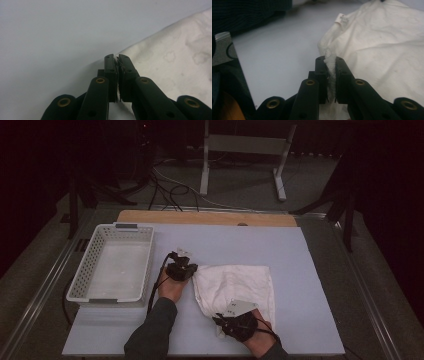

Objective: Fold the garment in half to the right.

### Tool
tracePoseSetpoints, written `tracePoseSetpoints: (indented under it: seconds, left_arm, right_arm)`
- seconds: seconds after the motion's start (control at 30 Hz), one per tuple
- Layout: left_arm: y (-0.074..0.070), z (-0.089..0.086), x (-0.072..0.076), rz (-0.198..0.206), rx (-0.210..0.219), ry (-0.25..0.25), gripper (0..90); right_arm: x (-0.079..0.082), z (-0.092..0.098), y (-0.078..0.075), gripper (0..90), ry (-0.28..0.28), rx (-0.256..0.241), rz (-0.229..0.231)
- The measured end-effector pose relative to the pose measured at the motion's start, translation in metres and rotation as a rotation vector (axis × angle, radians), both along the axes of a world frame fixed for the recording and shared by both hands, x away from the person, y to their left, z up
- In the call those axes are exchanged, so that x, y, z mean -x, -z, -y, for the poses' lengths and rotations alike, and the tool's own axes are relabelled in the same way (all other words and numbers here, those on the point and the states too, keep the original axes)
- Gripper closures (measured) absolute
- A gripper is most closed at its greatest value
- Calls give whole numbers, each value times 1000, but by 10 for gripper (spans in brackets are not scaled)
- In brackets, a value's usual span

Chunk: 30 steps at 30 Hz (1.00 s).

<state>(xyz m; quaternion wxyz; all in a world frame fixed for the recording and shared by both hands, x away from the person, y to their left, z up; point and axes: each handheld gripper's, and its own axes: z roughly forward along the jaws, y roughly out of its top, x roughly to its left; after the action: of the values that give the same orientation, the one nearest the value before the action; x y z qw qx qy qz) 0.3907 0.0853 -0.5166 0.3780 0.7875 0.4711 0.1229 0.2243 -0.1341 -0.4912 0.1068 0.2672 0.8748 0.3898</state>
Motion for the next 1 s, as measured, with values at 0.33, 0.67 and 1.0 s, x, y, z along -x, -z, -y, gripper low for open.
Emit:
tracePoseSetpoints:
  seconds: [0.33, 0.67, 1.0]
  left_arm:
    - [-15, -7, 2, 36, 42, -21, 874]
    - [-31, -11, 4, 67, 62, -32, 874]
    - [-44, -20, 6, 86, 75, -47, 874]
  right_arm:
    - [10, -23, -3, 837, -50, -10, 11]
    - [9, -36, -6, 838, -70, -36, 29]
    - [7, -39, -14, 837, -78, -67, 47]
